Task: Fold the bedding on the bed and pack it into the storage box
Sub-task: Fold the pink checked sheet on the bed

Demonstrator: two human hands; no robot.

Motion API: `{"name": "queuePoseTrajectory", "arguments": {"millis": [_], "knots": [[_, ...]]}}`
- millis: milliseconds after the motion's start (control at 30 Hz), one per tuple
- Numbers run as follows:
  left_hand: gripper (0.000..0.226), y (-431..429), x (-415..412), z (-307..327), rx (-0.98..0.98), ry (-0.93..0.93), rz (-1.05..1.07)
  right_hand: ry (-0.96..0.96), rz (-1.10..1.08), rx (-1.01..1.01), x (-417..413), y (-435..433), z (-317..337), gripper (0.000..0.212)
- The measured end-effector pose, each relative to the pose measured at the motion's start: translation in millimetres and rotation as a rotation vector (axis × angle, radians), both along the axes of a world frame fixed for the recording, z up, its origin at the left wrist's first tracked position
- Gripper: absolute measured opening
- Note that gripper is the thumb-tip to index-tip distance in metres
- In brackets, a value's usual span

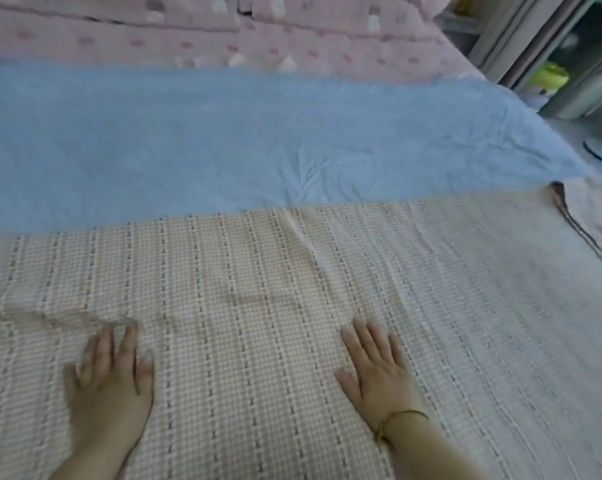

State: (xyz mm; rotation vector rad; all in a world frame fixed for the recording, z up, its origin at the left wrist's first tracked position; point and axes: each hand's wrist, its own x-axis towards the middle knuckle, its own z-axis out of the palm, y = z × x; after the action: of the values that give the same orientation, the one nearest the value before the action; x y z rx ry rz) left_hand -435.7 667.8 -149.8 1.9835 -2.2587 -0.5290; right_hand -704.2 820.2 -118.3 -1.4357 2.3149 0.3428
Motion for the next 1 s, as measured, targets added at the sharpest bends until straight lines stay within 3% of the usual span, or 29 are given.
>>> {"name": "queuePoseTrajectory", "arguments": {"millis": [67, 200, 300, 400, 467, 567, 667, 767, 867, 1000], "knots": [[0.06, 14.8, -35.5, 5.9, -0.032, -0.034, -0.073, -0.007, 0.01, -0.011, -13.2, 5.9, -4.4, 0.079], [0.058, 65.3, -149.9, 9.8, -0.027, -0.021, -0.192, 0.014, 0.077, -0.196, -100.9, 40.4, -5.0, 0.084], [0.07, 116.1, -257.7, 22.9, 0.048, -0.062, -0.324, -0.055, -0.008, -0.112, -183.6, 94.3, -10.0, 0.091], [0.065, 174.4, -362.5, 29.8, 0.108, -0.073, -0.41, -0.04, 0.0, -0.184, -261.5, 152.8, 0.5, 0.103], [0.071, 203.7, -411.5, 30.9, 0.158, -0.072, -0.532, -0.087, -0.09, -0.245, -298.1, 175.2, 15.5, 0.081], [0.069, 237.8, -464.5, 30.9, 0.249, -0.196, -0.731, -0.226, -0.288, -0.207, -341.8, 209.6, 33.5, 0.066], [0.058, 248.9, -488.1, 37.3, 0.265, -0.273, -0.702, -0.204, -0.375, -0.197, -377.9, 238.4, 45.1, 0.043], [0.056, 255.8, -503.3, 44.8, 0.274, -0.291, -0.656, -0.138, -0.437, -0.147, -404.4, 275.8, 54.5, 0.043], [0.05, 261.5, -518.6, 50.4, 0.251, -0.114, -0.534, -0.048, -0.546, -0.113, -418.3, 310.6, 65.6, 0.05], [0.035, 277.1, -555.9, 59.4, 0.374, 0.21, -0.437, 0.036, -0.72, -0.025, -445.7, 346.1, 66.6, 0.053]]}}
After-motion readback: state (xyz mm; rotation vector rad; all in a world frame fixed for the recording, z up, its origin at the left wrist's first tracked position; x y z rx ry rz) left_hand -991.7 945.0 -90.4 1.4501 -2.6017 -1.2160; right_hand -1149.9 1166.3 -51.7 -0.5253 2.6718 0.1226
